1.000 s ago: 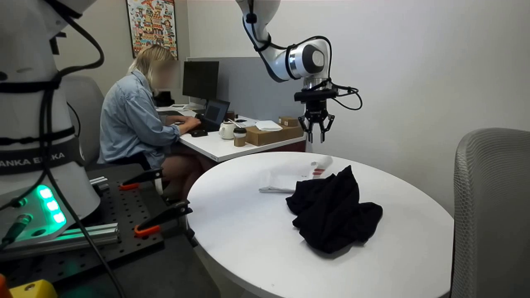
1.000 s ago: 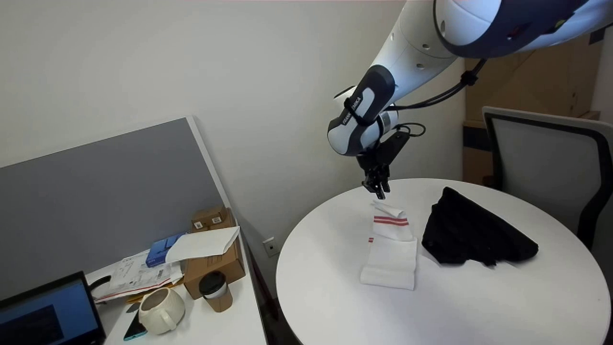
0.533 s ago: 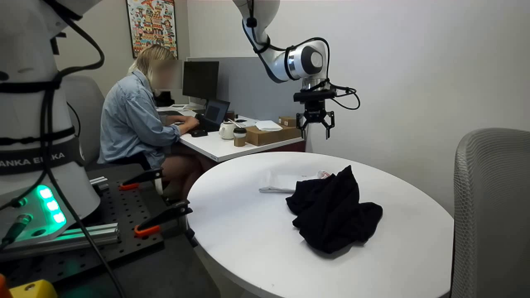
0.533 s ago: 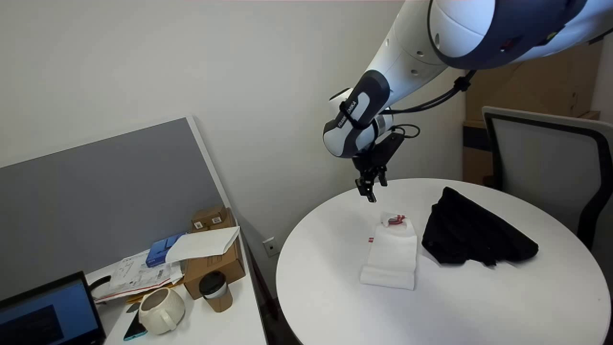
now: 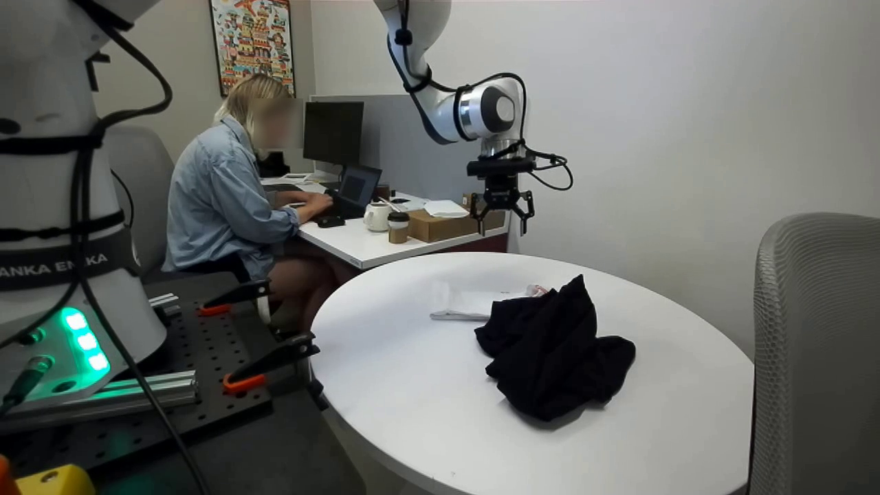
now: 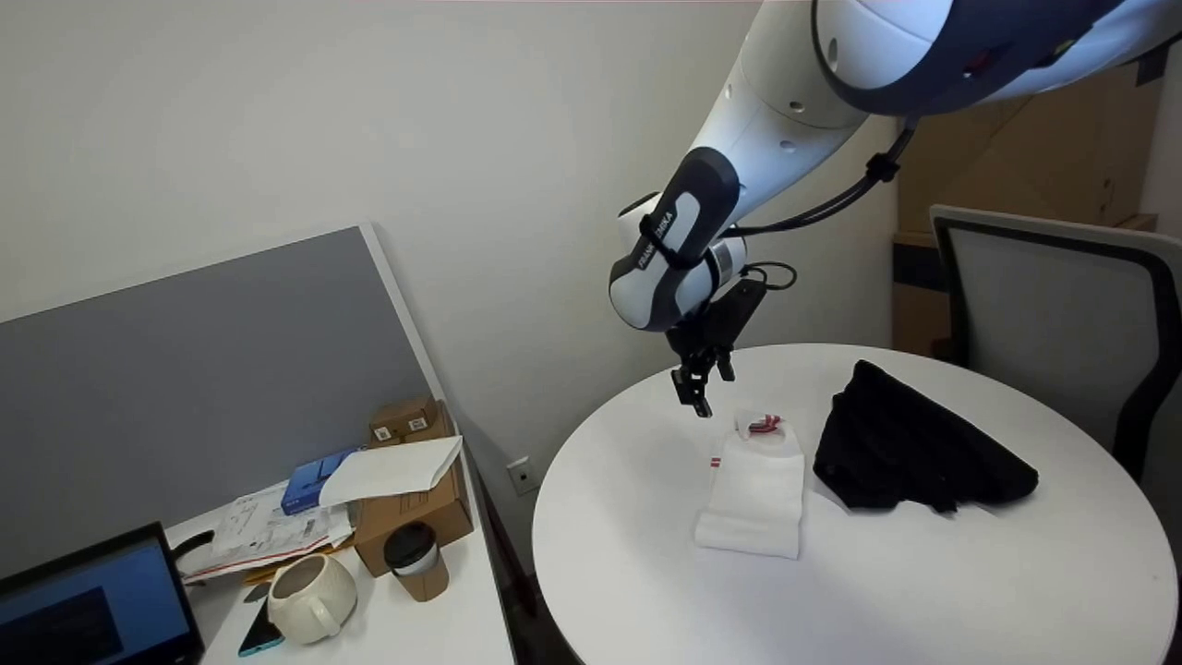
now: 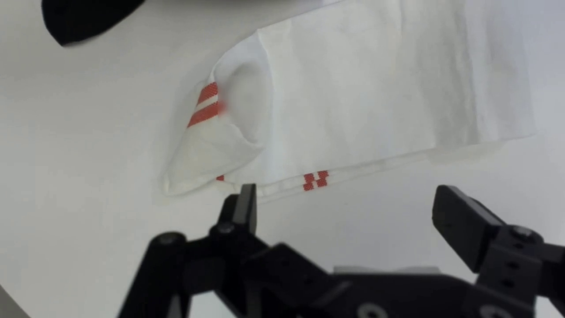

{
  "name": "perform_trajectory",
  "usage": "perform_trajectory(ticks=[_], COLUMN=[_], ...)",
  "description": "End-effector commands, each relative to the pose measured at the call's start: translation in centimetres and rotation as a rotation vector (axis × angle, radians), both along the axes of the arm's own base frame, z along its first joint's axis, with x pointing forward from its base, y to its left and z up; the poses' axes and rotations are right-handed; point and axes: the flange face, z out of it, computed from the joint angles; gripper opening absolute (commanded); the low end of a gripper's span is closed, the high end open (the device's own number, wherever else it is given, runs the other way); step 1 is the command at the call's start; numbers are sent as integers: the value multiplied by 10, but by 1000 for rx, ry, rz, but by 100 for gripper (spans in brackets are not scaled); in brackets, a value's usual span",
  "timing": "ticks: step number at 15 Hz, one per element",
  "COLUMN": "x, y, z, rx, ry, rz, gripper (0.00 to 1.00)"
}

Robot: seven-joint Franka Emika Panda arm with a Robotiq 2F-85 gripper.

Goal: Fold the red and white towel in half twice from left to right

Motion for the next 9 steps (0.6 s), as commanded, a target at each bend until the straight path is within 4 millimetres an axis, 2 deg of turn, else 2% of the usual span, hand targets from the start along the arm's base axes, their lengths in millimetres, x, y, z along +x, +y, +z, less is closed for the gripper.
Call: perform_trajectory(ticks=[1,9], x=[-35,-108], y=[11,26], z=[-12,-55], rx=[0,2], ry=[6,13], rz=[-8,-46], gripper=[100,100])
